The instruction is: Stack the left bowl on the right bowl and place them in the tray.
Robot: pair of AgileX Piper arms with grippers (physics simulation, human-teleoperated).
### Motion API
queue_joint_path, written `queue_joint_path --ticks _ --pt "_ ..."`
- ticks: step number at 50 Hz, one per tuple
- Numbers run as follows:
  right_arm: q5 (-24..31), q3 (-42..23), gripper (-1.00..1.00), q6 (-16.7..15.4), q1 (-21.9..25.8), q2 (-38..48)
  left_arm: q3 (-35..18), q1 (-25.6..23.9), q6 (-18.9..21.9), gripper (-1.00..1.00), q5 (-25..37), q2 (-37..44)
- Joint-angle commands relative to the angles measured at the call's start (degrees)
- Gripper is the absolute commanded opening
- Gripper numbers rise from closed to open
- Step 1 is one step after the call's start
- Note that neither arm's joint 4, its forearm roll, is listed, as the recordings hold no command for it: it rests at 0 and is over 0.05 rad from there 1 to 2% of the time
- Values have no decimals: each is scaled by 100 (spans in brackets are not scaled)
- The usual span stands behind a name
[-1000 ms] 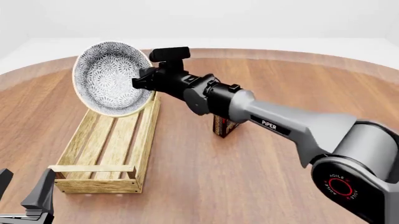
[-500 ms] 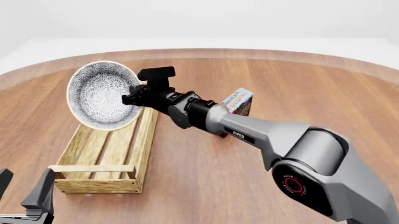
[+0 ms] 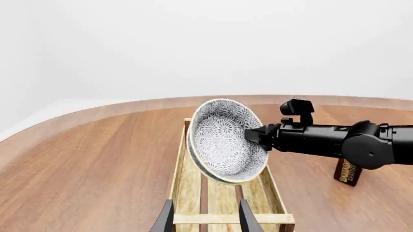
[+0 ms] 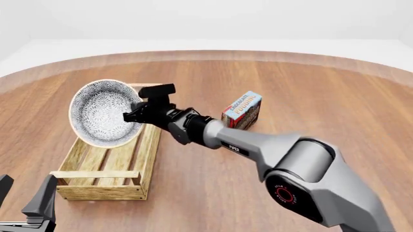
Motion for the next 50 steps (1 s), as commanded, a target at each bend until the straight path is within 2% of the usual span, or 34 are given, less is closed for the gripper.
queue_joint_path --ticks 1,32,45,46,50 --pt "-3 -163 -100 59 35 113 0 0 0 100 0 0" --pt "-8 -332 -100 98 29 522 0 0 0 100 0 0" --pt "136 -494 -100 5 117 648 0 0 0 100 0 0" --pt "211 -547 100 -53 104 653 0 0 0 100 0 0" --pt "209 -531 100 -44 79 633 0 0 0 100 0 0"
